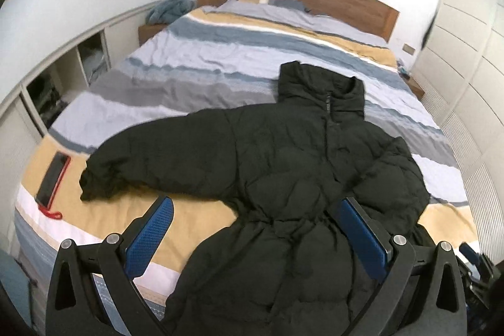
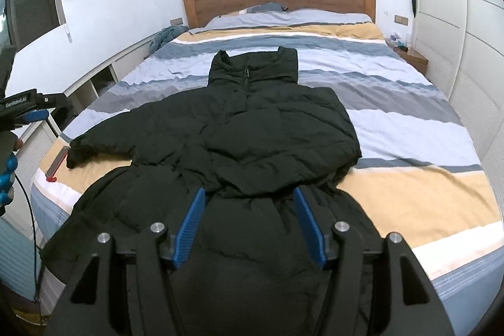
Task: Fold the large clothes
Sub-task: 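Grasp the other sleeve cuff with the left tool and lift it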
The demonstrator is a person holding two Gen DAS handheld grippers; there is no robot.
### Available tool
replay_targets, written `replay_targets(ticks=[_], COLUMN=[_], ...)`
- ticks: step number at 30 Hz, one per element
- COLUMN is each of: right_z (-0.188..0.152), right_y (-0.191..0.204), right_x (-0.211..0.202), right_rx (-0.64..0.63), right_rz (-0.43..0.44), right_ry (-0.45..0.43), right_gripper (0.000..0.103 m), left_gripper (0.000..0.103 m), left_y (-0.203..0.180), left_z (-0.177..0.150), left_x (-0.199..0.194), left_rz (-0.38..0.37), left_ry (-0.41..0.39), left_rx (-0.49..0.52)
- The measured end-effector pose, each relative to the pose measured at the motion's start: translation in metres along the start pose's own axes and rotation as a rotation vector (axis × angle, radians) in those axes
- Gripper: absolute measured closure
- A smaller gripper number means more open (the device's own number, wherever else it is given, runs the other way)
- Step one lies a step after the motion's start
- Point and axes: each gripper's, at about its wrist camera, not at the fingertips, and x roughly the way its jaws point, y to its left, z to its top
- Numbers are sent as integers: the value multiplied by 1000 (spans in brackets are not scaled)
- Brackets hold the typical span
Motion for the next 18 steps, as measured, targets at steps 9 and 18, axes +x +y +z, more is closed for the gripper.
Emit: replay_targets(ticks=[9, 18], right_z=[0, 4], right_y=[-12, -22], right_x=[30, 57], right_rx=[33, 46], right_rz=[-28, -46], right_ry=[37, 60], right_gripper=[43, 43], left_gripper=[1, 1], left_y=[42, 120], left_z=[5, 1], left_x=[55, 105], left_rz=[43, 85], left_ry=[39, 66], left_rx=[-89, -279])
